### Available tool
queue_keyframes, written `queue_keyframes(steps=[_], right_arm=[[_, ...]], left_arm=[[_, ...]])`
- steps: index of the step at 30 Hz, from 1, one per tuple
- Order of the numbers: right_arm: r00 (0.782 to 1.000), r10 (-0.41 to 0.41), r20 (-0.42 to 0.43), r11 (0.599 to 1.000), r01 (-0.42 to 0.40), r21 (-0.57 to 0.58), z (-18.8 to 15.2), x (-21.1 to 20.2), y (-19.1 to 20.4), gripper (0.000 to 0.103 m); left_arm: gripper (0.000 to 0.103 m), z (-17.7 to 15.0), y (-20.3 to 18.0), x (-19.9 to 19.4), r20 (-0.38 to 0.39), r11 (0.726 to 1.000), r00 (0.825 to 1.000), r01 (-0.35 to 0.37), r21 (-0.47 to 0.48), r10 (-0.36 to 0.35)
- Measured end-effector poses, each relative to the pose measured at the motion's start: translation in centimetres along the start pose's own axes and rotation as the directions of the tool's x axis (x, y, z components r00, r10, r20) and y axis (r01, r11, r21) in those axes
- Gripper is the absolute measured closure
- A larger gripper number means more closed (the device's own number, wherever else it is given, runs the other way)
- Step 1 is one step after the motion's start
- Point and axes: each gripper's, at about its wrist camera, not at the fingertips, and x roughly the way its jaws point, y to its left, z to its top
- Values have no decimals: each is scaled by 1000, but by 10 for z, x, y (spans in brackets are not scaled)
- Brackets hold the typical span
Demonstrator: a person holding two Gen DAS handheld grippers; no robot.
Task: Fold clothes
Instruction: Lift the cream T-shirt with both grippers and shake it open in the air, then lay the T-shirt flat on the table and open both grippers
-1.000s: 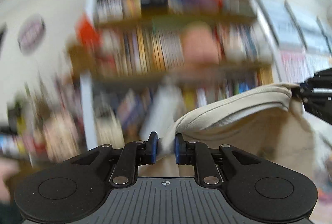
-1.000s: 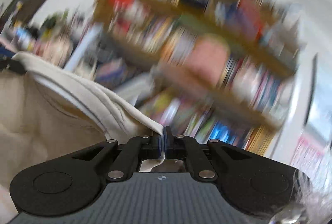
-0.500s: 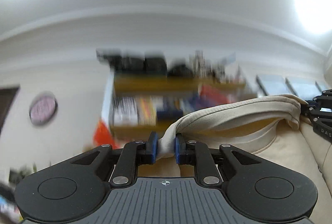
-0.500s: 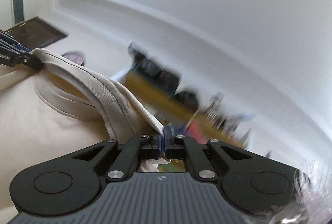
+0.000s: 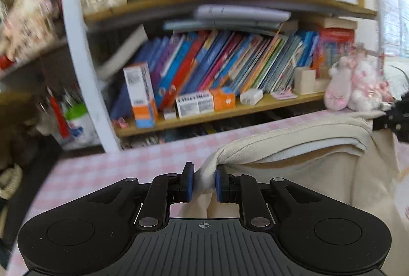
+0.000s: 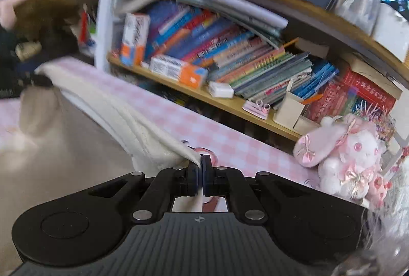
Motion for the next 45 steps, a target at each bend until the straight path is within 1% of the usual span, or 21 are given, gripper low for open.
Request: queue_keyframes(steps=[2, 5, 9, 10, 12, 14, 15, 16, 17, 18, 20, 22, 24, 27, 30, 34, 36, 39, 42, 43, 45], right_arm=[[1000, -1, -1, 1000, 1, -3, 11, 20, -11, 100], [999, -29, 21, 997, 31, -73, 32, 60, -19, 100], [999, -44, 19, 994, 46, -101, 55, 106, -40, 100], [999, -46, 10, 994, 47, -101, 57, 120, -44, 100], [999, -48, -16, 995, 47, -88, 59, 144, -51, 100], [997, -45, -62, 998, 42, -46, 54, 160, -57, 98], [995, -42, -85, 999, 40, -24, 51, 168, -60, 94], [993, -39, -108, 999, 39, -3, 48, 176, -63, 76], [991, -36, -130, 999, 38, 19, 45, 184, -65, 55], [991, -29, -132, 998, 36, 50, 41, 185, -70, 50], [993, 0, -118, 992, 15, 122, 31, 172, -80, 45], [990, 34, -135, 984, -10, 178, 19, 158, -91, 44], [986, 71, -148, 973, -36, 226, 7, 142, -96, 44], [979, 131, -156, 959, -85, 270, -9, 110, -80, 44], [968, 191, -162, 940, -133, 313, -25, 78, -65, 45], [949, 270, -164, 908, -194, 371, -47, 35, -44, 45], [937, 308, -164, 889, -223, 400, -58, 13, -34, 45], [928, 320, -191, 887, -222, 405, -62, -1, -9, 48], [889, 396, -230, 854, -264, 449, -68, -6, 13, 49], [883, 398, -249, 851, -254, 459, -70, -6, 18, 50], [882, 377, -283, 853, -213, 476, -77, -7, 24, 52]], left_arm=[[86, 13, 4, 24, -19, 1000, 1000, 7, 1, -7], [86, 32, 1, 61, -34, 999, 999, 4, 38, -3], [85, 39, -2, 96, -81, 998, 996, -41, 49, 45], [81, 40, -2, 104, -95, 997, 994, -54, 50, 59], [78, 42, -4, 120, -121, 995, 989, -80, 53, 86], [60, 43, -5, 136, -147, 993, 983, -106, 56, 113], [39, 44, -6, 145, -160, 991, 979, -119, 58, 127], [26, 45, -6, 153, -173, 989, 975, -132, 60, 140], [25, 44, -5, 155, -179, 989, 973, -137, 63, 146], [24, 40, -2, 148, -172, 989, 975, -129, 68, 139], [22, 30, 4, 133, -161, 991, 979, -112, 71, 122], [21, 17, 16, 111, -157, 995, 983, -88, 49, 95], [21, 3, 24, 84, -158, 996, 983, -92, 4, 92], [21, -21, 34, 41, -166, 991, 982, -109, -79, 94], [21, -48, 34, 0, -181, 979, 979, -120, -165, 90], [21, -75, 25, -36, -215, 956, 970, -166, -242, 114], [21, -83, 20, -45, -224, 947, 968, -171, -271, 110], [21, -91, 13, -51, -244, 952, 963, -174, -250, 112], [21, -98, 6, -58, -245, 962, 962, -174, -212, 120], [21, -100, 4, -61, -244, 963, 961, -179, -201, 128], [21, -102, 2, -65, -236, 963, 963, -182, -200, 133]])
